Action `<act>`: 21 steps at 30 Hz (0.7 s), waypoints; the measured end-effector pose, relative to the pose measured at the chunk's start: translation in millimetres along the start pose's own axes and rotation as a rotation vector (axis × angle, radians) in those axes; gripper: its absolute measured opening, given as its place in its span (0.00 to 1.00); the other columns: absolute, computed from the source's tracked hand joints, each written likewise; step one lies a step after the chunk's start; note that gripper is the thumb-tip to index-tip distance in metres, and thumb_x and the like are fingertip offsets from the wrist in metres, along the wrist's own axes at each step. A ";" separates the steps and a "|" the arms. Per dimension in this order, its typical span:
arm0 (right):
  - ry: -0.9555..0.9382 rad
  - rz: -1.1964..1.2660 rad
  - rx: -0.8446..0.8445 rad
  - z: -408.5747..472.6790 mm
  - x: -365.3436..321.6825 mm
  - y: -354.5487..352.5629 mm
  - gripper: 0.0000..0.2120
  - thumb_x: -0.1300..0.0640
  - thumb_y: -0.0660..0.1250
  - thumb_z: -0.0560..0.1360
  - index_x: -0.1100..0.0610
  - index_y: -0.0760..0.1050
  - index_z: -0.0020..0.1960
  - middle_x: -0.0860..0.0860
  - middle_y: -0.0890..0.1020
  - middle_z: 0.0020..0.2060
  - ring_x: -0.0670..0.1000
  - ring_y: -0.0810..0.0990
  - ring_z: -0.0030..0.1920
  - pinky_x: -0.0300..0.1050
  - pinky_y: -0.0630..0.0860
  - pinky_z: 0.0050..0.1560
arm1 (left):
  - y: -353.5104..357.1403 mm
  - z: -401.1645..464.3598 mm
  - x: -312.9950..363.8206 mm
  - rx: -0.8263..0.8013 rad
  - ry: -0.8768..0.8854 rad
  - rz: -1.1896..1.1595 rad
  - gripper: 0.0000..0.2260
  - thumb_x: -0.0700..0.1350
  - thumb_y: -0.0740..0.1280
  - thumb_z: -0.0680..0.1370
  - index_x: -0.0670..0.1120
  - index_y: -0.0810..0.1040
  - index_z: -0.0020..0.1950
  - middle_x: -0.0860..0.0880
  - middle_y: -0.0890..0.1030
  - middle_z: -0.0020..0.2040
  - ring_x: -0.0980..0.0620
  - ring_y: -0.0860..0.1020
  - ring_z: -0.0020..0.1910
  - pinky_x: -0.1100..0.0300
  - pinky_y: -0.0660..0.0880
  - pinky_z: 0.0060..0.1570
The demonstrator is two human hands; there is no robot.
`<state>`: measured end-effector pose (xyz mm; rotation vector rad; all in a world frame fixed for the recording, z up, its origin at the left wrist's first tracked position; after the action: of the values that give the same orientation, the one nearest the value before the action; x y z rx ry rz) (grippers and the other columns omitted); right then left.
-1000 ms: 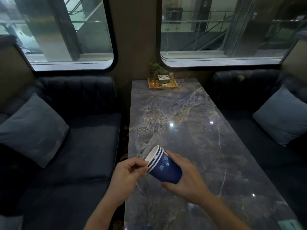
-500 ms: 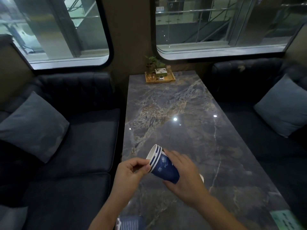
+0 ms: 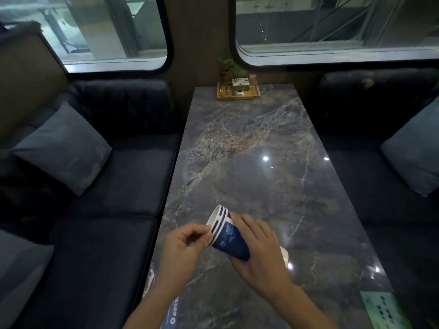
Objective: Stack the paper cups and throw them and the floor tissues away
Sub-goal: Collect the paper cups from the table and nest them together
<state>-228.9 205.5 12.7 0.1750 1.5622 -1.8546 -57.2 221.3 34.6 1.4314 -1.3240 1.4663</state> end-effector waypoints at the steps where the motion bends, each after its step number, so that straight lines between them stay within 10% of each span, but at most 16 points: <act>1: -0.001 0.008 0.000 -2.6 -1.3 -0.5 0.42 0.50 0.74 0.63 0.47 0.61 0.74 0.45 0.74 0.66 0.51 0.73 0.59 0.50 0.74 0.58 | -1.0 -4.9 0.9 0.006 0.004 0.004 0.05 0.31 0.71 0.72 0.38 0.84 0.46 0.41 0.86 0.42 0.51 0.83 0.41 0.64 0.79 0.42; 18: 0.065 0.363 -0.115 -118.4 -91.0 0.1 0.45 0.42 0.79 0.59 0.45 0.65 0.72 0.40 0.73 0.66 0.44 0.72 0.65 0.44 0.71 0.66 | -73.8 -144.8 -27.7 0.099 0.071 -0.109 0.15 0.40 0.72 0.74 0.47 0.79 0.60 0.51 0.82 0.54 0.61 0.81 0.53 0.72 0.75 0.47; 21: 0.147 0.547 -0.161 -161.3 -113.8 1.3 0.43 0.44 0.81 0.59 0.42 0.67 0.71 0.39 0.76 0.64 0.41 0.76 0.63 0.41 0.77 0.60 | -82.6 -187.8 -46.1 0.037 -0.006 -0.242 0.15 0.46 0.70 0.73 0.47 0.79 0.59 0.49 0.85 0.51 0.54 0.83 0.52 0.61 0.80 0.51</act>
<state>-194.9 399.4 27.6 0.6110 1.5567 -1.3087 -22.6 428.6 29.7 1.5609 -1.0882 1.3336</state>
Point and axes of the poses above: each hand's wrist, its own z-axis towards the middle knuckle, its own y-axis out of the palm, x = y × z, the point moved 7 cm from there along z, towards the middle knuckle
